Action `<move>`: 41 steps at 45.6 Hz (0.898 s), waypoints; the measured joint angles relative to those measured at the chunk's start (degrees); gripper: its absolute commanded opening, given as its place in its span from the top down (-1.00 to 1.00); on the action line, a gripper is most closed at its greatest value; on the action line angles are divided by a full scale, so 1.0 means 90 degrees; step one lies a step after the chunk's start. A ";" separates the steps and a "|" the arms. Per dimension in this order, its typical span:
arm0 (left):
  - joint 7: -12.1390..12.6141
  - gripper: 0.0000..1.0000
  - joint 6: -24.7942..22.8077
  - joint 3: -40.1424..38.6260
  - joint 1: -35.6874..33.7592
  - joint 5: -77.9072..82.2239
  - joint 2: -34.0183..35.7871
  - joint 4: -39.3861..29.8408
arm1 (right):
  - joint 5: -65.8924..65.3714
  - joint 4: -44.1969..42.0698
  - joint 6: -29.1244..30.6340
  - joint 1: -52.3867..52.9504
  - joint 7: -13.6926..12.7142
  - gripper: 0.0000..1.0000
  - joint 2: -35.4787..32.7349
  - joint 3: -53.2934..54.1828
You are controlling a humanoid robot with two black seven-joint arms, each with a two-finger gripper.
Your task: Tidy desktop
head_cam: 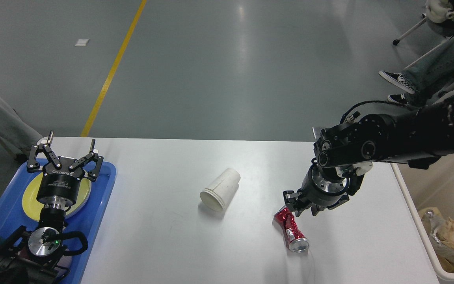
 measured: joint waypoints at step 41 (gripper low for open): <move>0.0000 -0.93 0.0000 0.0001 0.0000 0.0000 0.0005 0.0000 | 0.0054 0.1153 0.2164 0.4052 0.0040 -1.00 -0.1030 -0.1373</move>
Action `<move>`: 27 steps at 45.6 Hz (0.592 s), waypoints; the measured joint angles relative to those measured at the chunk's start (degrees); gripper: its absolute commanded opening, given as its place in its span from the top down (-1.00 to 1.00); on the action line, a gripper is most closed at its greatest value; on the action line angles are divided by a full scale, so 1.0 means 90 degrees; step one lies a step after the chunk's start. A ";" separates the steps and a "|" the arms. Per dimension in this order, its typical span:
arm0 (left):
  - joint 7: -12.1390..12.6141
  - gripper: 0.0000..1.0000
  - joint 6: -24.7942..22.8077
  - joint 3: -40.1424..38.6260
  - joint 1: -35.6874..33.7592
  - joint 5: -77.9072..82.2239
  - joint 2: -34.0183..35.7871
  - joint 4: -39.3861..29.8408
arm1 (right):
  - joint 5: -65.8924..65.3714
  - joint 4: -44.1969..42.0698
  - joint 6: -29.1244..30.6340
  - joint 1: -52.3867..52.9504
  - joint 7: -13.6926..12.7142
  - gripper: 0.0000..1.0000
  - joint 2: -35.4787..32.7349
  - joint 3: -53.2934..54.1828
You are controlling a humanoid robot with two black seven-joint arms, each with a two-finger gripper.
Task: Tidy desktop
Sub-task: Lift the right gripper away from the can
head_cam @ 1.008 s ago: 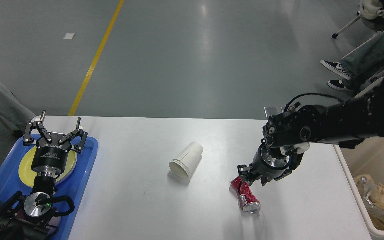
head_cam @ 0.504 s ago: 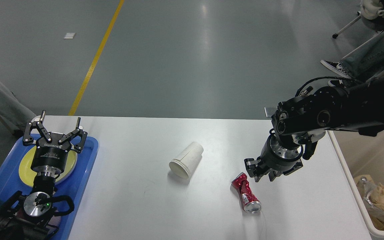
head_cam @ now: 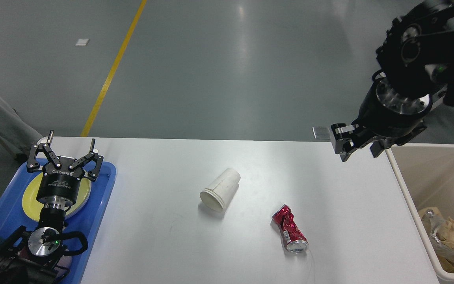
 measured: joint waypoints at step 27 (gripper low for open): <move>0.0000 -0.93 0.0000 -0.0003 0.0000 0.0000 0.0002 0.0000 | -0.0073 -0.0037 0.0181 0.0293 0.1283 -1.00 0.0356 -0.1245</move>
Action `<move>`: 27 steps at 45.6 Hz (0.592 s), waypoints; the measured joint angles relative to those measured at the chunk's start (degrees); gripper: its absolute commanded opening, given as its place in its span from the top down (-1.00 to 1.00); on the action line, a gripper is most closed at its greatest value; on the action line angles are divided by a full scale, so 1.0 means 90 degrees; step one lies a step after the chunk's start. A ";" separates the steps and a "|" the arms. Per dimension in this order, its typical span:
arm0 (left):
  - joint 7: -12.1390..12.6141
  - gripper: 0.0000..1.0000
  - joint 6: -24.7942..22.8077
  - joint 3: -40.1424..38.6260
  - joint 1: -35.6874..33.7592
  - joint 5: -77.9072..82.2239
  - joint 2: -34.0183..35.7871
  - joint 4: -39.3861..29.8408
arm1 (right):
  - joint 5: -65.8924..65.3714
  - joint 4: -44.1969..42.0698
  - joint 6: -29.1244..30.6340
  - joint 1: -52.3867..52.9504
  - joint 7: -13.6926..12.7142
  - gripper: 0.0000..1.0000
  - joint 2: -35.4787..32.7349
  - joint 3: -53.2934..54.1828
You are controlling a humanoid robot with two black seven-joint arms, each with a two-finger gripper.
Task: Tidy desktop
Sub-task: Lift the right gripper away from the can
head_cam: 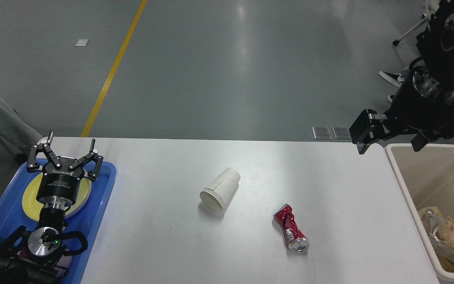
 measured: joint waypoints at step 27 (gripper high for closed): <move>0.0000 -0.93 0.0000 -0.0006 0.0000 0.0001 -0.0002 -0.0002 | -0.1863 -0.0681 -0.3288 -0.4318 -0.0606 -1.00 0.0514 0.2568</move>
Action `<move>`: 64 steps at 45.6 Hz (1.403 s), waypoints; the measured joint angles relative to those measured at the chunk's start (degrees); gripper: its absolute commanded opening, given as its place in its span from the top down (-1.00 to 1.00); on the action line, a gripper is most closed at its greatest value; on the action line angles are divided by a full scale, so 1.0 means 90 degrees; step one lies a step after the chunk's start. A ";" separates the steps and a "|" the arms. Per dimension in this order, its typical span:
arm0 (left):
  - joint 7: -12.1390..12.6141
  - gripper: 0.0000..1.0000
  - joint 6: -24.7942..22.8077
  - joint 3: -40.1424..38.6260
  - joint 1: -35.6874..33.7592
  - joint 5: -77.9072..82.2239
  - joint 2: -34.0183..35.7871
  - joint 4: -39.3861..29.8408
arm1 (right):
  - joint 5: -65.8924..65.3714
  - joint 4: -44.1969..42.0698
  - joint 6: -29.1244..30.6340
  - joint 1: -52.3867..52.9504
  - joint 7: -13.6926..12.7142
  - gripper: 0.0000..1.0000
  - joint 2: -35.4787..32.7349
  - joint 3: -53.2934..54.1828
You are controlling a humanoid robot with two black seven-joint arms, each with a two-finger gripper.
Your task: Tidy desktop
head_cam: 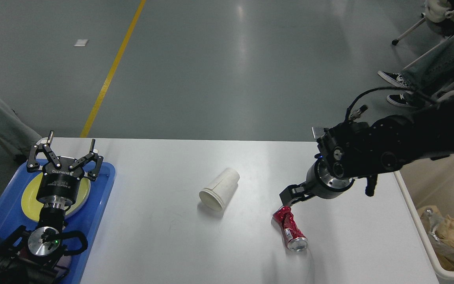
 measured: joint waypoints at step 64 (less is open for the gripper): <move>0.0000 -0.93 0.0000 -0.0001 0.0000 -0.0001 -0.0005 0.0001 | -0.0232 -0.3361 -0.0254 -0.3434 -0.0047 -0.33 0.1439 0.0042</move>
